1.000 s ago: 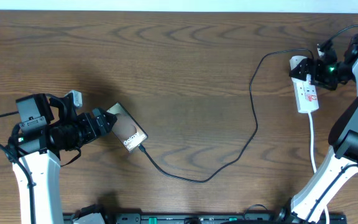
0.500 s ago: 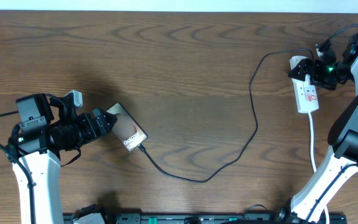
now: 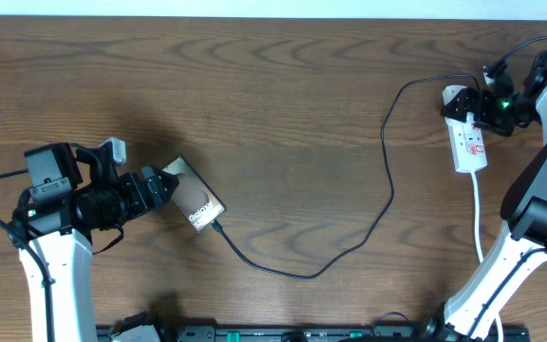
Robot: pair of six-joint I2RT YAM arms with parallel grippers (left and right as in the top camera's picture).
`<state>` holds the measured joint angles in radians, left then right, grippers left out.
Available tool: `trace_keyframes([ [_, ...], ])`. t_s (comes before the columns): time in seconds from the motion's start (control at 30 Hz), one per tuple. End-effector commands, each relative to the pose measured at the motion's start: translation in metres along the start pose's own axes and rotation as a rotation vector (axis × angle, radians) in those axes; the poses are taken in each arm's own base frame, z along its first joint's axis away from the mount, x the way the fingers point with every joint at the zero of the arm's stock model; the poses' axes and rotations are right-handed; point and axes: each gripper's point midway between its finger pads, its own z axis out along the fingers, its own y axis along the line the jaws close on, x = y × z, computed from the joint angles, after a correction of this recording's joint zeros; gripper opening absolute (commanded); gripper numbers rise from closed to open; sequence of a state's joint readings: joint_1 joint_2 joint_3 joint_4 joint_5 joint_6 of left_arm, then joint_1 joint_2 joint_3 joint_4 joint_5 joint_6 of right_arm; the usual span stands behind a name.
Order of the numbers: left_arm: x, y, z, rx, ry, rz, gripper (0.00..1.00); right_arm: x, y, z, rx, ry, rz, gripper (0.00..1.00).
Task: Plug charger to phone and switch on socket
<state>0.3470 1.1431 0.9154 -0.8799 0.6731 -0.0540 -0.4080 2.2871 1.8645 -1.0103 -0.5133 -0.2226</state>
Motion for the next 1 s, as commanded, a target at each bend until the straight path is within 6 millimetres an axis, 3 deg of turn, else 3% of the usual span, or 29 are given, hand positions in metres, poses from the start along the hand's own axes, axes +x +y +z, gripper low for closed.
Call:
trace_keyframes([
  [0.0,0.002,0.005,0.001,-0.015,0.006,0.002,0.90,0.029,0.012,0.046,-0.038,0.136,0.077,0.99],
  [0.23,0.002,0.005,0.001,-0.015,0.005,0.002,0.90,0.026,0.002,0.018,0.050,0.124,0.113,0.99],
  [0.43,0.002,0.005,0.001,-0.015,0.005,0.002,0.90,0.006,0.011,-0.049,0.205,-0.003,0.115,0.99],
  [0.57,0.002,0.005,0.001,-0.016,0.005,0.002,0.90,-0.001,0.030,-0.104,0.270,-0.112,0.117,0.99],
  [0.73,0.002,0.005,0.001,-0.016,0.005,0.002,0.90,0.005,0.071,-0.178,0.288,-0.255,0.077,0.99],
  [0.87,0.002,0.005,0.001,-0.016,0.005,0.002,0.90,0.018,0.093,-0.212,0.293,-0.309,0.054,0.99],
  [0.97,0.002,0.005,0.001,-0.016,0.005,0.002,0.90,0.028,0.102,-0.225,0.293,-0.321,0.049,0.99],
])
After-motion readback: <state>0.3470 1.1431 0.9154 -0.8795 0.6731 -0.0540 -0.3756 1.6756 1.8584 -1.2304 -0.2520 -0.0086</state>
